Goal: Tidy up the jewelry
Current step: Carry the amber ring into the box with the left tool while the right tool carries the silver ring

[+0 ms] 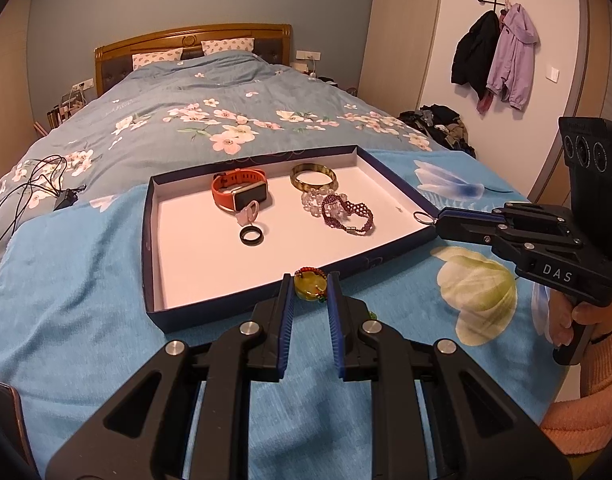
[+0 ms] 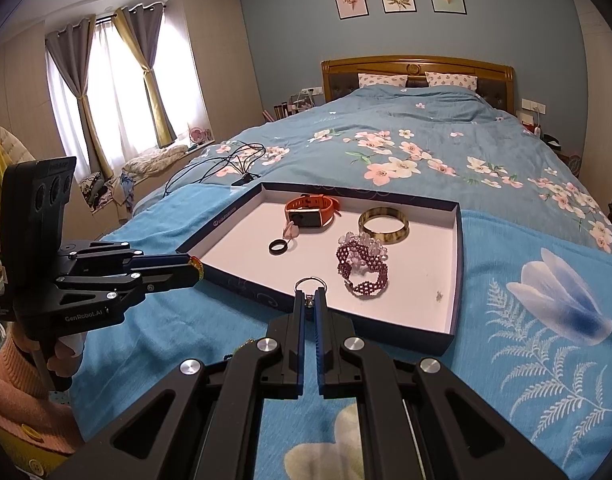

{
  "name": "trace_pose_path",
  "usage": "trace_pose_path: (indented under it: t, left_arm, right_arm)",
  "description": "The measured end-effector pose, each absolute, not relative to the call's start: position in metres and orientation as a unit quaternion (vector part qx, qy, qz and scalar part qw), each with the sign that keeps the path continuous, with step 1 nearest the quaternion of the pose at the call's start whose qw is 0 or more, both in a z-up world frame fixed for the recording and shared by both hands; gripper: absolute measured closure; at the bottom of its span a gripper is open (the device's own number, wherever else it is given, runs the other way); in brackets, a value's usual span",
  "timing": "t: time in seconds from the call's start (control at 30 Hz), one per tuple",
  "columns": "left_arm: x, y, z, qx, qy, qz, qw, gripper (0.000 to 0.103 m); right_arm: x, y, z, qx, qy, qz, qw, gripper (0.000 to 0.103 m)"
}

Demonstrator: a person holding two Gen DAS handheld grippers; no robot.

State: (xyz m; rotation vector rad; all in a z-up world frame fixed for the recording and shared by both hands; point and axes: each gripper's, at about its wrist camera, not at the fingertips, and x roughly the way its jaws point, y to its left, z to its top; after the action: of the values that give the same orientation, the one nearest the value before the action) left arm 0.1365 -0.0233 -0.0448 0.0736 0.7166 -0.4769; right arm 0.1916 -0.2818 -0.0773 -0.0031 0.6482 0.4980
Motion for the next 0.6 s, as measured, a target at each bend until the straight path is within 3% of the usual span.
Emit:
trace_pose_path:
  t: [0.6]
  left_arm:
    - [0.156,-0.023,-0.040,0.037,0.342,-0.220,0.913,0.086]
  right_arm:
    - [0.208,-0.281,-0.076,-0.003,0.315,0.245,0.917,0.100]
